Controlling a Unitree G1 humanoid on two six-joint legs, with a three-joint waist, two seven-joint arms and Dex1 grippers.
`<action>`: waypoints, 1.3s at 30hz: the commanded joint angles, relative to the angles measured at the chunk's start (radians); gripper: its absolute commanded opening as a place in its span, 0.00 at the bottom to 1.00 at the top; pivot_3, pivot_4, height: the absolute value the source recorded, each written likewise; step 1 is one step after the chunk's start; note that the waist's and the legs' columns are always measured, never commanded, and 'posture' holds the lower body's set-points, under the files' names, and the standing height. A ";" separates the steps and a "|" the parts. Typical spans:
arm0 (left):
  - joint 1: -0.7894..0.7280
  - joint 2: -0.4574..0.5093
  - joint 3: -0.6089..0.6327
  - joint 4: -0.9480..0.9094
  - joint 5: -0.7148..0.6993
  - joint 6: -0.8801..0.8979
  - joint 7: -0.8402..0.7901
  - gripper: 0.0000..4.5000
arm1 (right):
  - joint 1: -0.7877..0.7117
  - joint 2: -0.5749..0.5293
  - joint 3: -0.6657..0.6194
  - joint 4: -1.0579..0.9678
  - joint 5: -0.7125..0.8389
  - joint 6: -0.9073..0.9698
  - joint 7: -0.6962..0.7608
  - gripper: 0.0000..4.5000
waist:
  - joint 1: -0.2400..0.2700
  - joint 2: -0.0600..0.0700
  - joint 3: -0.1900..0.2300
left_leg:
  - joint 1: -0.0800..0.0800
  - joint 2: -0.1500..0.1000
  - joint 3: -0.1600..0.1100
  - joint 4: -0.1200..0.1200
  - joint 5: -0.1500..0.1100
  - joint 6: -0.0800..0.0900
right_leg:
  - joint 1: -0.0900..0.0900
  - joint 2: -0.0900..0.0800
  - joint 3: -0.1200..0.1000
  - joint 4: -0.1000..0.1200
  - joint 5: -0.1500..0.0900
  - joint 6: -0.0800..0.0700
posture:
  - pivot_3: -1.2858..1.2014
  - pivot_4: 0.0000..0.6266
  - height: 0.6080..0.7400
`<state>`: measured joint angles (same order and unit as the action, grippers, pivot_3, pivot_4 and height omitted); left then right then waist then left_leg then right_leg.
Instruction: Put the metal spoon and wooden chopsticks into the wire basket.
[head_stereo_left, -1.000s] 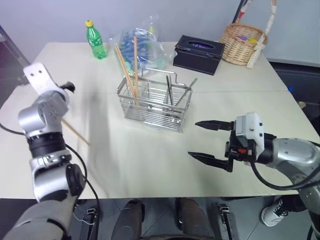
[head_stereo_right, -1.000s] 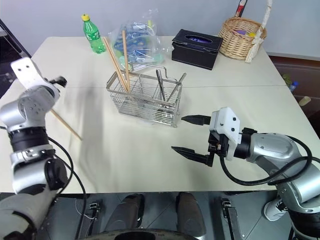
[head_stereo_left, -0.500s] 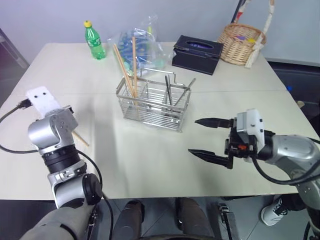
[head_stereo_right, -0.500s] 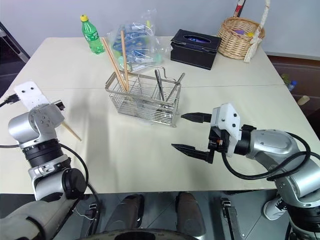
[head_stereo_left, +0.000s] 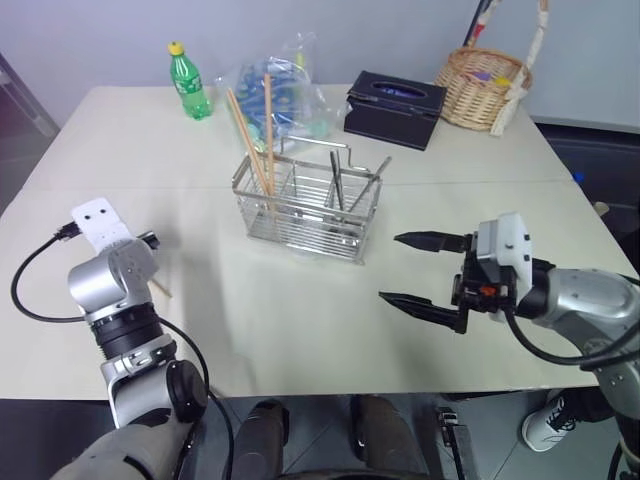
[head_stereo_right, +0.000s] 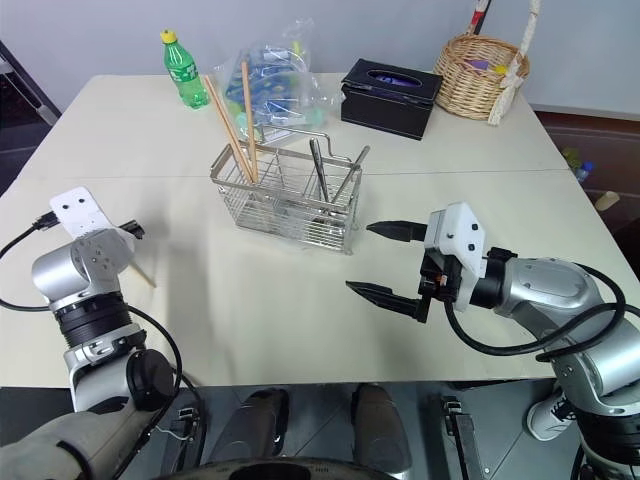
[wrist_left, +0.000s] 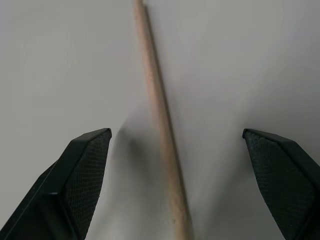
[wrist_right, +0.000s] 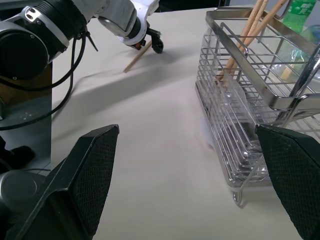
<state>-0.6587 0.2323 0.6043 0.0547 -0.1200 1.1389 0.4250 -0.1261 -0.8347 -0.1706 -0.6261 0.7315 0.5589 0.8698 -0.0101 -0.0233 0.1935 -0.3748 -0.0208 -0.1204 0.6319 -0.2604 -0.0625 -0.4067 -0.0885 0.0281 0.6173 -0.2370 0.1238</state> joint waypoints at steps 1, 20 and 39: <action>0.016 -0.001 0.029 0.014 0.005 -0.001 0.005 0.99 | -0.010 -0.005 -0.028 -0.036 0.021 -0.004 -0.002 1.00 | 0.000 0.000 0.000 | 0.000 0.000 0.000 0.000 0.000 0.000 | 0.000 0.000 0.000 0.000 0.000 0.000 | 0.52 0.24 1.00; 0.094 -0.101 0.155 -0.019 -0.017 -0.043 0.065 0.16 | -0.053 -0.019 -0.043 -0.010 0.035 0.011 -0.010 1.00 | -0.005 0.016 -0.014 | 0.002 0.000 0.001 0.000 0.000 0.000 | 0.002 0.000 0.001 0.000 0.000 0.000 | 0.52 0.24 1.00; -0.025 0.158 -0.043 0.279 -0.109 -0.651 -0.447 0.02 | 0.035 0.051 -0.141 -0.058 0.111 0.045 -0.149 1.00 | 0.004 0.010 -0.014 | 0.001 0.000 0.001 0.000 0.000 0.000 | 0.001 0.000 0.000 0.000 0.000 0.000 | 0.52 0.24 1.00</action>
<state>-0.6317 0.3504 0.6163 0.3422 -0.2100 0.6150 0.0900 -0.0951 -0.7897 -0.2844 -0.6396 0.8267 0.6144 0.7345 -0.0065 -0.0128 0.1796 -0.3747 -0.0206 -0.1199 0.6318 -0.2603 -0.0625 -0.4060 -0.0882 0.0280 0.6166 -0.2371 0.1236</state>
